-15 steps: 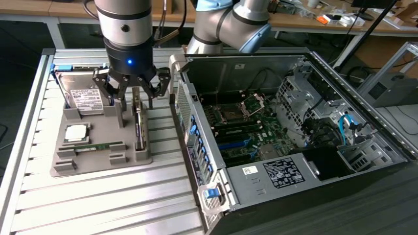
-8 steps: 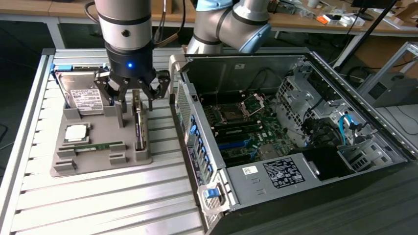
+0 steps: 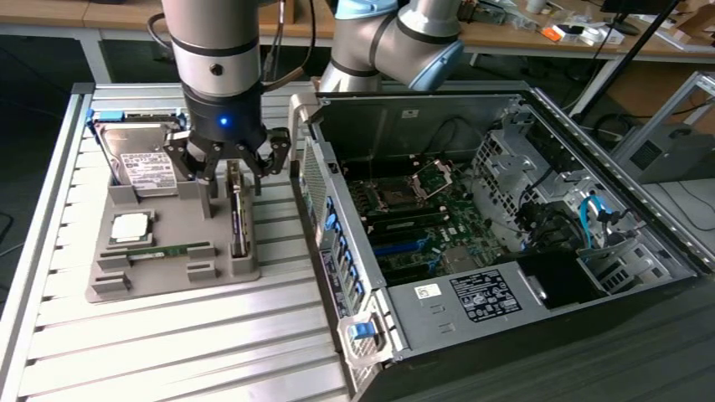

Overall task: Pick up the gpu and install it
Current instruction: 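Pick up the gpu and move the gpu toward the slot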

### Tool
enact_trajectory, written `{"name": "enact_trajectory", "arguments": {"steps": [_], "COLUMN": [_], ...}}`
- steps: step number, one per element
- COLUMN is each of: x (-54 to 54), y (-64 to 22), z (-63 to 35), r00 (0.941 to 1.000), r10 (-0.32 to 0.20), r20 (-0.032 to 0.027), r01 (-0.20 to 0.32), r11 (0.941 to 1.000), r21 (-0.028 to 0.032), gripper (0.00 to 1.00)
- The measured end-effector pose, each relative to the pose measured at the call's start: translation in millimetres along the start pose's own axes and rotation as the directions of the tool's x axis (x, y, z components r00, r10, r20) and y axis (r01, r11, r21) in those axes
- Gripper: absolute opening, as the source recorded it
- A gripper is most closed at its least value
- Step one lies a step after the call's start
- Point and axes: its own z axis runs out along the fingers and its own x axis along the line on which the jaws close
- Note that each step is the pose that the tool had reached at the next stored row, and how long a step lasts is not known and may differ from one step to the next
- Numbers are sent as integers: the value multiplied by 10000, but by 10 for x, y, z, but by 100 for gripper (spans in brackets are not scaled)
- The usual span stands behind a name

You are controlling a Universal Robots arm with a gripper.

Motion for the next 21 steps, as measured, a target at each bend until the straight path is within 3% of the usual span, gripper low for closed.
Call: {"name": "enact_trajectory", "arguments": {"steps": [21], "x": [1], "y": [20], "z": [246], "r00": [10000], "r10": [-16], "r20": [-1], "r01": [16], "r11": [10000], "r21": [-1], "gripper": [60]}}
